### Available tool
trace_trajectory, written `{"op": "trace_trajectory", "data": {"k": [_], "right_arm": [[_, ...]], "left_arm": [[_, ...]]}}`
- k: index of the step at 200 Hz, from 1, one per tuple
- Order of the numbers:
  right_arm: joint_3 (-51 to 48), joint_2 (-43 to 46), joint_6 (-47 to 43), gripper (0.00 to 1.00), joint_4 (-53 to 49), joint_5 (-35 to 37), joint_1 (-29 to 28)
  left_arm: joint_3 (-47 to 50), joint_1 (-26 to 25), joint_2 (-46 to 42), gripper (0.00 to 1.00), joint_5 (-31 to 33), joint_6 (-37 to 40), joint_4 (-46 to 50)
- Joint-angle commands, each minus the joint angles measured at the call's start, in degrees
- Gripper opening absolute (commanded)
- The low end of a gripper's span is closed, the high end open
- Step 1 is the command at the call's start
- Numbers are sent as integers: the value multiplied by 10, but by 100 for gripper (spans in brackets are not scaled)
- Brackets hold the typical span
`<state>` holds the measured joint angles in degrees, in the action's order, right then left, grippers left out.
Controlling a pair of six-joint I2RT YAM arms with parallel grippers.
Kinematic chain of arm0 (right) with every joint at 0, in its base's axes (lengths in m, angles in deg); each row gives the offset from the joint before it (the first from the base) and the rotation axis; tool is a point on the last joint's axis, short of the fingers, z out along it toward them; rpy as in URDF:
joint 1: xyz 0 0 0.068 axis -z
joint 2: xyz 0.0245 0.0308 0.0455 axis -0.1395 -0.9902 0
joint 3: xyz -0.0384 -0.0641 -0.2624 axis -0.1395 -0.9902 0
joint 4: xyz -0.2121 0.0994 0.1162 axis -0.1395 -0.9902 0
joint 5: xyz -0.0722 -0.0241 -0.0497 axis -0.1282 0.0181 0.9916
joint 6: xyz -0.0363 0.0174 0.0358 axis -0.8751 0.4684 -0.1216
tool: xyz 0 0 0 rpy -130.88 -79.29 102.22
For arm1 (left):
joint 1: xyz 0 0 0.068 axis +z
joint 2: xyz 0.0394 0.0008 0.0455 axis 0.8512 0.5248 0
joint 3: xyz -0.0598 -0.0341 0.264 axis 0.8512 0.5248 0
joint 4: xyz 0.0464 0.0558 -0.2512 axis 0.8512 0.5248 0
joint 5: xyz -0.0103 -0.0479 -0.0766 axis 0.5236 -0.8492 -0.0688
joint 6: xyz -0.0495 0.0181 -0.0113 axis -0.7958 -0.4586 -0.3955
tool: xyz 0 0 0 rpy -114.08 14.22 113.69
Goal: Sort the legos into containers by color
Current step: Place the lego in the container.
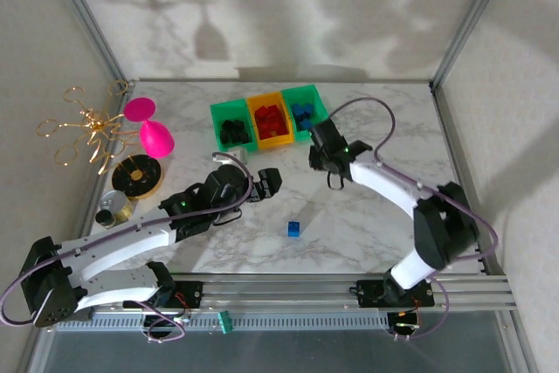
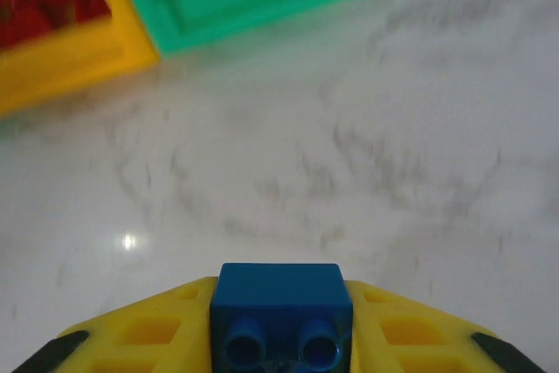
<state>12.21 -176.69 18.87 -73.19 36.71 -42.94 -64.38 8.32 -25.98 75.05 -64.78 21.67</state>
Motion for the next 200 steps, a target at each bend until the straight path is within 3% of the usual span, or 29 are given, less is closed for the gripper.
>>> {"op": "trace_trajectory", "data": {"k": [1,84,125,155,200], "right_arm": [[85,-69,-66,34,42,17,13],[321,-297,-131,34,79,15,86],[406,-368,-169,46,71,2,92],[408,-348,-172,51,67,-10,92],[273,-226,-146,55,87,-41,75]], "left_arm": [[-34,20,23,100,2,27,-16],[-84,88,91,100,-30,64,-40],[-90,93,107,100,-37,70,-43],[-92,93,109,100,-48,69,-42],[-81,89,91,100,-74,66,-43]]}}
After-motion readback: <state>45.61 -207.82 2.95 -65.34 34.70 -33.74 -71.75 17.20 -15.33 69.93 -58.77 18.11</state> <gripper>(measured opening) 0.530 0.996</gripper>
